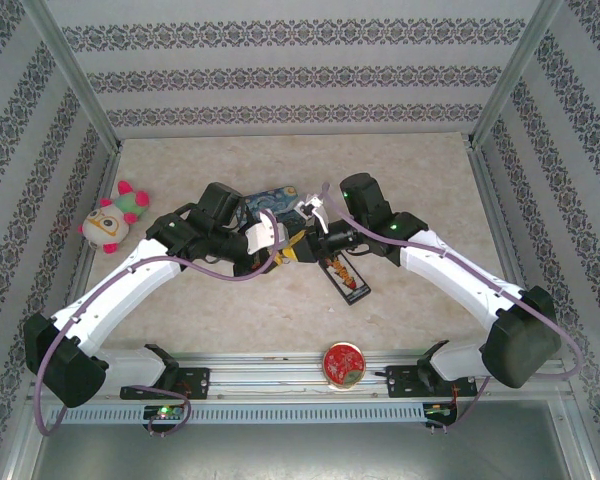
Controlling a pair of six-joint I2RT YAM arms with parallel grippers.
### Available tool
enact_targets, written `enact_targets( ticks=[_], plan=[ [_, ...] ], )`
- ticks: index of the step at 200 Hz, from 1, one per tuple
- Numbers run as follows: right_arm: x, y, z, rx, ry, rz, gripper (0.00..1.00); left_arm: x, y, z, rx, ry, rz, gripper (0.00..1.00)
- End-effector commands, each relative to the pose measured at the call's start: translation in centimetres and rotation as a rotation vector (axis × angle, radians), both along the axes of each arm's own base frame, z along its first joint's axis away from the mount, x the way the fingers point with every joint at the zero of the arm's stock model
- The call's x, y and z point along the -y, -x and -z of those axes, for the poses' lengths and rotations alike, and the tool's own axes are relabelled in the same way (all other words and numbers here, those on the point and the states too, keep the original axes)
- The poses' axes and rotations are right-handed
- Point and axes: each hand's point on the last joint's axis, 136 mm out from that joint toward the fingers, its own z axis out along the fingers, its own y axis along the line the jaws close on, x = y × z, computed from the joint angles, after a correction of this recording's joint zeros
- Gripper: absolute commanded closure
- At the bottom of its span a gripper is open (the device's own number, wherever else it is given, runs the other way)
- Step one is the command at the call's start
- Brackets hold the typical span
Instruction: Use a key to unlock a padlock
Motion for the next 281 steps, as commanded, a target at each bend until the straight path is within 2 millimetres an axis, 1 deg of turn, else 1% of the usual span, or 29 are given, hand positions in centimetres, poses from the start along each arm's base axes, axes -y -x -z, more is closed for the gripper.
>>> enact_targets(
  ticks=[1, 8, 10, 20, 31, 45, 53, 72, 85, 96, 108, 130, 149, 173, 204, 207, 252, 281],
  plan=[
    [0.5, 0.7, 0.7, -0.037, -0.006, -0.023, 1.0, 0.0, -0.9, -2.4, 0.089, 0.068, -0.036, 1.0],
    [0.6, 0.6, 0.7, -0.036, -0.01, -0.013, 1.0, -0.1, -1.0, -2.6, 0.098, 0.08, -0.046, 1.0],
    [0.6, 0.5, 0.7, -0.035, -0.01, -0.009, 1.0, -0.1, -1.0, -2.7, 0.1, 0.084, -0.049, 0.98],
    [0.8, 0.0, 0.6, -0.033, -0.014, 0.022, 1.0, -0.1, -1.2, -3.2, 0.115, 0.108, -0.066, 0.86],
    [1.1, -0.9, 0.5, -0.034, -0.023, 0.076, 1.0, -0.2, -1.3, -3.8, 0.13, 0.139, -0.08, 0.63],
    [1.5, -2.3, 0.3, -0.04, -0.049, 0.157, 1.0, -0.3, -1.6, -4.9, 0.153, 0.2, -0.121, 0.53],
    [1.7, -3.1, 0.2, -0.044, -0.071, 0.204, 1.0, -0.4, -2.0, -5.6, 0.161, 0.247, -0.156, 0.43],
    [2.3, -4.8, -0.3, -0.067, -0.137, 0.309, 1.0, -0.9, -3.1, -7.5, 0.161, 0.374, -0.268, 0.39],
    [2.8, -6.0, -0.7, -0.087, -0.188, 0.38, 1.0, -1.6, -4.4, -8.7, 0.132, 0.478, -0.389, 0.35],
    [3.1, -6.7, -1.2, -0.105, -0.241, 0.419, 1.0, -2.1, -5.1, -9.4, 0.076, 0.56, -0.459, 0.34],
    [3.5, -7.4, -1.9, -0.122, -0.294, 0.447, 1.0, -2.3, -5.7, -9.7, -0.001, 0.63, -0.516, 0.35],
    [3.5, -7.9, -3.2, -0.139, -0.363, 0.456, 1.0, -2.1, -6.6, -9.0, -0.134, 0.685, -0.573, 0.38],
    [3.4, -7.9, -4.5, -0.148, -0.41, 0.442, 1.0, -1.4, -6.9, -8.8, -0.21, 0.704, -0.563, 0.39],
    [3.3, -7.7, -5.9, -0.151, -0.454, 0.421, 1.0, -0.6, -7.2, -9.3, -0.257, 0.738, -0.527, 0.39],
    [3.3, -7.6, -6.2, -0.163, -0.461, 0.424, 1.0, 0.4, -7.5, -10.3, -0.3, 0.789, -0.469, 0.44],
    [3.4, -7.6, -6.6, -0.149, -0.474, 0.419, 1.0, 0.5, -7.5, -10.4, -0.303, 0.794, -0.466, 0.44],
    [3.3, -7.3, -6.9, -0.154, -0.493, 0.405, 1.0, 0.7, -8.3, -10.8, -0.324, 0.857, -0.45, 0.48],
    [3.2, -7.2, -6.9, -0.157, -0.493, 0.393, 1.0, 0.7, -8.5, -11.3, -0.337, 0.891, -0.427, 0.56]
  ],
)
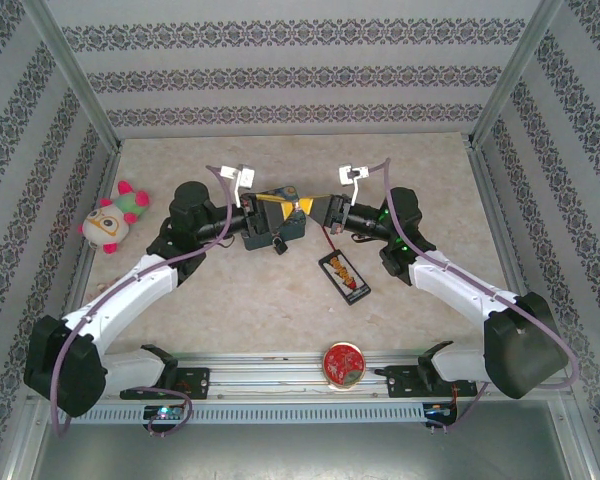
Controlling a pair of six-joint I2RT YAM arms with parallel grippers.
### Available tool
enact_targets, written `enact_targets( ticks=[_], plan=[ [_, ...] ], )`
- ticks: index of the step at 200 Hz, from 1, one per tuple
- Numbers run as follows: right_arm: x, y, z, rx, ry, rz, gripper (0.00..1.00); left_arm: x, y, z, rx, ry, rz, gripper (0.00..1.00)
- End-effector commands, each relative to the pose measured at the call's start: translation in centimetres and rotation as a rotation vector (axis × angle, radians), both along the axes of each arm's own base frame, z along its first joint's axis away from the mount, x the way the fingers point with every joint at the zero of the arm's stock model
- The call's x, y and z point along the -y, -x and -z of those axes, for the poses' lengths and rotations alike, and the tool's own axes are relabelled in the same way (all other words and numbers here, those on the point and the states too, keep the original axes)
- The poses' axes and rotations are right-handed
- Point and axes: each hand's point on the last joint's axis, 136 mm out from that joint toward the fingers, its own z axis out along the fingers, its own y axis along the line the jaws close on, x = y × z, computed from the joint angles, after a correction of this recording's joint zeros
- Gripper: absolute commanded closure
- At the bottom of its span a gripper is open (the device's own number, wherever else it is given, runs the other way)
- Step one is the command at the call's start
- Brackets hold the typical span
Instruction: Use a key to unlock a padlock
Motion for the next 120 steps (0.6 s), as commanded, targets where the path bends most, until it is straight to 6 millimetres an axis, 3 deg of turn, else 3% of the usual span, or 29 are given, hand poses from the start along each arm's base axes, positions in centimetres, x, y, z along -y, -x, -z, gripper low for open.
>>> enact_targets(
  ticks=[1, 120],
  plan=[
    [-0.12, 0.37, -0.96, 0.038, -0.028, -0.026, 1.0, -0.17, 0.01, -2.47, 0.061, 0.087, 0.028, 0.56],
    [-0.26, 0.12, -1.64, 0.035, -0.07, -0.038, 1.0, 0.06, 0.12, -1.97, 0.045, 0.103, 0.072, 0.74]
  ],
)
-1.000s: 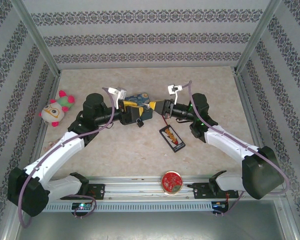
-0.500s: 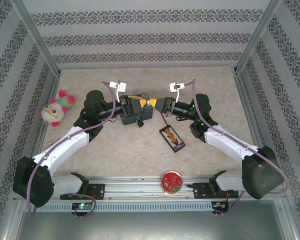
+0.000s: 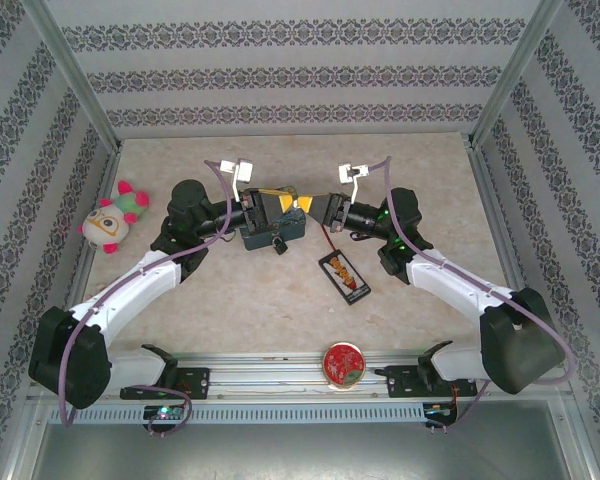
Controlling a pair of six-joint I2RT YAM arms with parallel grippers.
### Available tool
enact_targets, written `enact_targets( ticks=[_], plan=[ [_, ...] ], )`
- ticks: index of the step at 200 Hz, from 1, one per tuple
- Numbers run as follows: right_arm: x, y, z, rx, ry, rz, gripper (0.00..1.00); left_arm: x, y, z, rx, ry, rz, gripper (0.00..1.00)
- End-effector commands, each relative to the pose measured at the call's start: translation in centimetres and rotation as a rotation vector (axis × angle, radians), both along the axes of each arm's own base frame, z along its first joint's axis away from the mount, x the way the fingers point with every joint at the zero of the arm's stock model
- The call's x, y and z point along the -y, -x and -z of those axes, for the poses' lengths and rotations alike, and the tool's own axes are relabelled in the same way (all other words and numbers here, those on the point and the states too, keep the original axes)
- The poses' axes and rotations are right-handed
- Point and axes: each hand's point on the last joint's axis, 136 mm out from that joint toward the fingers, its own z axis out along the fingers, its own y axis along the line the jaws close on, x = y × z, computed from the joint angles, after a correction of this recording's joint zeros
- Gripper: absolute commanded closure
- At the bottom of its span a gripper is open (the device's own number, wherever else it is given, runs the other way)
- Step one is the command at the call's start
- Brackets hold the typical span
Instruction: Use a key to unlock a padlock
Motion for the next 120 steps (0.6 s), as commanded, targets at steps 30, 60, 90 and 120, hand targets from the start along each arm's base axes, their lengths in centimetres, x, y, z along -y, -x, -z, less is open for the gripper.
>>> enact_targets(
  ticks=[30, 60, 90, 120],
  plan=[
    [-0.1, 0.0, -1.2, 0.038, -0.043, -0.017, 1.0, -0.2, 0.3, -0.6, 0.038, 0.021, 0.025, 0.85],
    [-0.2, 0.1, -1.2, 0.034, -0.047, -0.023, 1.0, -0.2, 0.3, -0.6, 0.039, 0.02, 0.027, 1.0],
    [-0.1, 0.2, -0.9, 0.035, -0.032, -0.027, 0.95, -0.2, 0.6, -0.8, 0.056, 0.003, 0.041, 1.0],
    [0.4, 0.7, 0.3, 0.048, 0.019, -0.01, 0.64, -0.1, 1.5, -0.6, 0.069, -0.081, 0.073, 1.0]
  ],
)
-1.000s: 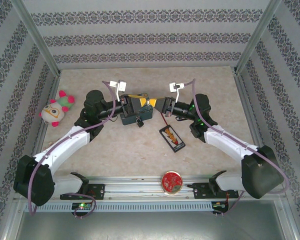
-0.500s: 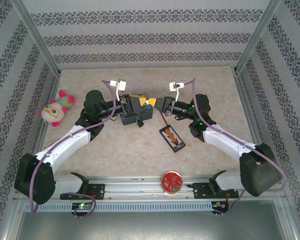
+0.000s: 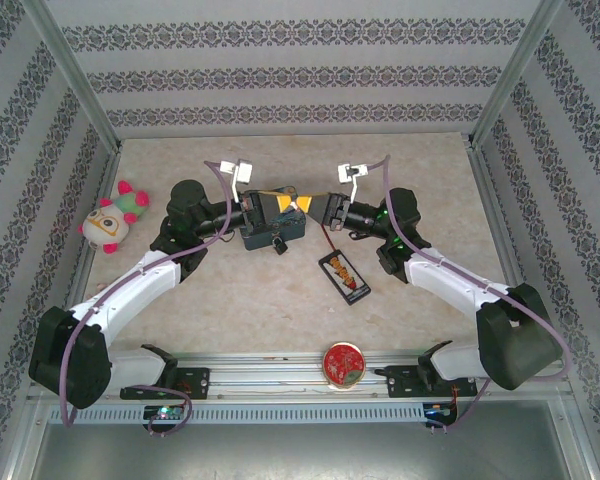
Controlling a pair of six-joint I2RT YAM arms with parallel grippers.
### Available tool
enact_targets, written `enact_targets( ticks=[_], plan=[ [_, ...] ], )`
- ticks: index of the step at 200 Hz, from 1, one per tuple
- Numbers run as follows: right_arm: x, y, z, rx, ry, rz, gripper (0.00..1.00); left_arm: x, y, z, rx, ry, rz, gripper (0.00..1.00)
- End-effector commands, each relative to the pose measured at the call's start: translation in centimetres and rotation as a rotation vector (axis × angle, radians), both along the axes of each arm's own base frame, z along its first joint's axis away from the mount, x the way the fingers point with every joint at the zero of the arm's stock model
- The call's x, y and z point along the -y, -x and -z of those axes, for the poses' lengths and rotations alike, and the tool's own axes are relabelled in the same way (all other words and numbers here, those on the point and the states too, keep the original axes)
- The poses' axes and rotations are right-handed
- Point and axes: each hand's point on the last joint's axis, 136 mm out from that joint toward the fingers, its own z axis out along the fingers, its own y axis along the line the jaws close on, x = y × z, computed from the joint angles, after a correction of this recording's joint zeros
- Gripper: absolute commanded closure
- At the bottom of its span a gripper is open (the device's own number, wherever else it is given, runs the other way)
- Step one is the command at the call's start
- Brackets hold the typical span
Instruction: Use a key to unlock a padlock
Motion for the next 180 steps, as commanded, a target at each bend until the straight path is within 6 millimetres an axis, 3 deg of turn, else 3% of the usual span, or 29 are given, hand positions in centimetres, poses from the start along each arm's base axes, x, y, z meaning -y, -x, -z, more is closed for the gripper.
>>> enact_targets(
  ticks=[1, 72, 108, 180],
  plan=[
    [0.6, 0.8, 0.0, 0.055, 0.023, 0.002, 0.63, -0.1, 1.2, -1.2, 0.066, -0.059, 0.052, 1.0],
    [0.3, 3.4, -0.8, 0.11, 0.022, -0.086, 0.64, -0.1, 2.4, -1.3, 0.09, -0.133, 0.103, 1.0],
    [-0.6, 4.5, -1.1, 0.13, 0.024, -0.14, 0.7, 0.2, 2.2, -1.2, 0.085, -0.13, 0.119, 1.0],
    [-0.9, 4.6, -0.7, 0.124, 0.032, -0.15, 0.73, 0.2, 1.8, -1.4, 0.084, -0.12, 0.116, 1.0]
  ],
)
